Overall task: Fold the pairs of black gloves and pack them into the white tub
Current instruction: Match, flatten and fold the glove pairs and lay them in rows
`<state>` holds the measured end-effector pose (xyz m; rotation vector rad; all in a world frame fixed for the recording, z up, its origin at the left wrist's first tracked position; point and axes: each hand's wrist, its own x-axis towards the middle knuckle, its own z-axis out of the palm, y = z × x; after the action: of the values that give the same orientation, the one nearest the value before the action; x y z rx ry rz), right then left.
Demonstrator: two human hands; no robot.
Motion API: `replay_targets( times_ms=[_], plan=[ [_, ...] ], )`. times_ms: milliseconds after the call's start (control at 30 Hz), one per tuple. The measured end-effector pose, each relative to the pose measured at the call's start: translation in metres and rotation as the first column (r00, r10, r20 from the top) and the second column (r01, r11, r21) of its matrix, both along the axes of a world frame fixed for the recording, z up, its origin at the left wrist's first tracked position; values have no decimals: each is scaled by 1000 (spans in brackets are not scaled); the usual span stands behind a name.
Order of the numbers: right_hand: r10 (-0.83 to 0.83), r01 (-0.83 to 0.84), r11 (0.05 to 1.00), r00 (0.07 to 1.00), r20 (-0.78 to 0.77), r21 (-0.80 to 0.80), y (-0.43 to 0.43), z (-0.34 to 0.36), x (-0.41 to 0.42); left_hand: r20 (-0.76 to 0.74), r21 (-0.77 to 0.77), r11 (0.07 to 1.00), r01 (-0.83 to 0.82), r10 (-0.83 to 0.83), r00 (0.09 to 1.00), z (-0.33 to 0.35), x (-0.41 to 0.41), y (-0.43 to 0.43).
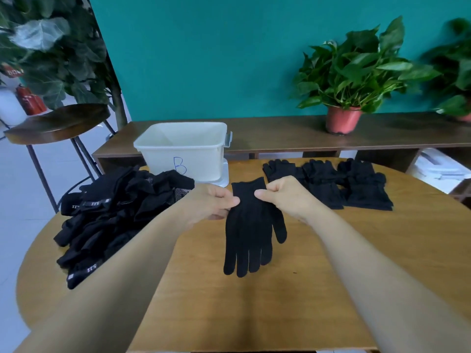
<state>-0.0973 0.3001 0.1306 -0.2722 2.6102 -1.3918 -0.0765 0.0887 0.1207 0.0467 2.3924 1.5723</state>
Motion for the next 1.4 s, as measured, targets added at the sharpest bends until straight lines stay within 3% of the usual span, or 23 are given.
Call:
replay_targets(
  times_ms=[167,300,567,700,833,933,1067,1133,1267,1400],
  plan=[
    [-82,75,995,992,-96,-67,11,2,-25,-180,-75,992,-97,82,980,8,-26,31],
    [-61,51,996,988,-145,-75,24,5,-28,-317,-99,993,-71,36,948,6,-33,40],
    [59,-62,991,998,31,120,39,-82,31,-226,-127,987,103,-130,965,-88,13,30],
    [184,-110,935,964,-194,337,40,-109,70,-265,-292,938,188,-268,926,-121,45,24],
    [282,-131,876,920,-273,464,45,-132,89,-370,-448,883,142,-328,869,-139,62,21],
    [301,-130,875,900,-316,466,48,-137,96,-405,-447,881,153,-352,844,-142,68,17],
    [126,62,924,882,-454,377,40,-134,89,-464,-395,919,16,-214,859,-132,63,22],
    [134,108,887,871,-473,450,26,-128,83,-461,-529,846,-68,-219,860,-129,60,35],
    [236,10,737,933,-271,676,4,-135,75,-261,-796,605,4,-348,901,-140,64,54],
    [266,-109,657,959,-94,746,7,-150,72,-198,-880,474,17,-401,894,-151,64,50]
  ],
)
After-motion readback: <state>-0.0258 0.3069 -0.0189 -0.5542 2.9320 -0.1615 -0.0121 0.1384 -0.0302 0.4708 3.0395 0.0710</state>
